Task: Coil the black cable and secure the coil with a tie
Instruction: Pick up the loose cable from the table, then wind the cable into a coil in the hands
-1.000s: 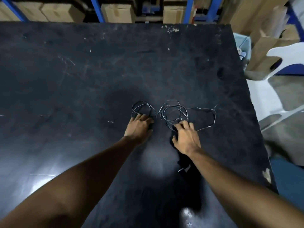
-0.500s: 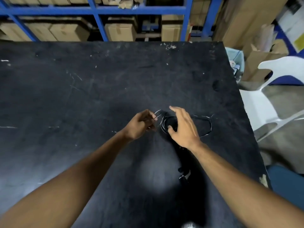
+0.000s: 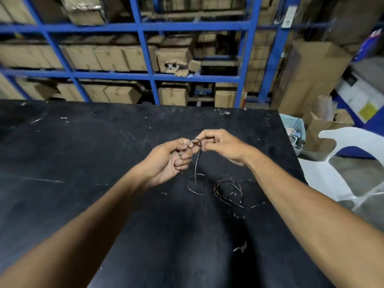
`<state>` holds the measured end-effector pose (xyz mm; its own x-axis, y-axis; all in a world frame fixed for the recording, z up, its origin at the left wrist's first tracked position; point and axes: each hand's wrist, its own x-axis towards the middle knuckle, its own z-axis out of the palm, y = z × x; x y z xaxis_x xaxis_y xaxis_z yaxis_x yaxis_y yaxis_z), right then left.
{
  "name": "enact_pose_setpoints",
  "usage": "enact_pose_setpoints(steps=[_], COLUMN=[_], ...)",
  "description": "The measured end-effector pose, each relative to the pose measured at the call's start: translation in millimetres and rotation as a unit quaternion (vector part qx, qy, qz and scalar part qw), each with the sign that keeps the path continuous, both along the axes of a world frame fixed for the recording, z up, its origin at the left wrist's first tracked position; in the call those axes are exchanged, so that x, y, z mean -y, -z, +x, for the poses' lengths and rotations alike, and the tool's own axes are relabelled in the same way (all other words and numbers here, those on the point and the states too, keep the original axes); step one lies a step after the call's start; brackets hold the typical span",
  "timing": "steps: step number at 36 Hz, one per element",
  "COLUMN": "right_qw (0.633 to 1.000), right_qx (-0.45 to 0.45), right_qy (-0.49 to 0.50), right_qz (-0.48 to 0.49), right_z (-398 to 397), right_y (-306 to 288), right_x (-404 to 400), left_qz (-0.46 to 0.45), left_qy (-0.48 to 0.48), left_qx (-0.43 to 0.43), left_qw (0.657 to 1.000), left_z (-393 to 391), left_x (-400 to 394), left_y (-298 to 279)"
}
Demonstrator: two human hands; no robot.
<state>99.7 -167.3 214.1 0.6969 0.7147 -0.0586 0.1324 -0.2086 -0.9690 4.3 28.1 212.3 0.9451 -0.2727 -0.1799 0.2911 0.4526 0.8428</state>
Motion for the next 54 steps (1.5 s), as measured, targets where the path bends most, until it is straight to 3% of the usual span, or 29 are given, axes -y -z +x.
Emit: enact_pose_setpoints(steps=[13, 18, 23, 30, 34, 38, 43, 48, 54], right_qw=[0.996, 0.996, 0.995, 0.989, 0.991, 0.997, 0.997, 0.987, 0.950], right_qx=[0.058, 0.067, 0.005, -0.091, -0.081, -0.020, 0.071, 0.152, 0.298], right_qy=[0.023, 0.032, 0.053, 0.047, 0.038, 0.042, 0.035, 0.057, 0.056], right_qz=[0.060, 0.053, 0.084, 0.109, 0.104, 0.068, 0.004, -0.012, -0.072], right_z=[-4.5, -8.3, -12.8, -25.9, -37.6, -50.3, -63.5, -61.2, -46.7], right_y=[-77.4, -81.8, -66.9, -30.8, -22.9, -28.5, -49.5, -84.6, -130.5], right_x=[5.7, 7.6, 9.1, 8.5, 6.1, 4.0, 7.4, 15.3, 19.1], left_qz=[0.055, -0.035, -0.100, -0.097, -0.074, -0.028, 0.108, 0.301, 0.417], left_qy=[0.068, 0.082, 0.074, 0.026, -0.008, -0.039, -0.066, -0.042, 0.013], left_qx=[0.068, 0.068, 0.118, 0.166, 0.181, 0.178, 0.178, 0.171, 0.169], left_qw=[0.994, 0.994, 0.985, 0.981, 0.981, 0.983, 0.976, 0.937, 0.893], left_z=[-26.6, -26.5, -18.4, -4.4, 3.8, 12.9, 21.5, 25.6, 17.0], left_x=[4.3, 10.8, 13.5, 1.4, -5.8, -13.5, -22.8, -25.3, -13.4], left_y=[-58.7, -75.1, -88.3, -124.5, -143.2, -153.0, -158.6, -148.3, -141.6])
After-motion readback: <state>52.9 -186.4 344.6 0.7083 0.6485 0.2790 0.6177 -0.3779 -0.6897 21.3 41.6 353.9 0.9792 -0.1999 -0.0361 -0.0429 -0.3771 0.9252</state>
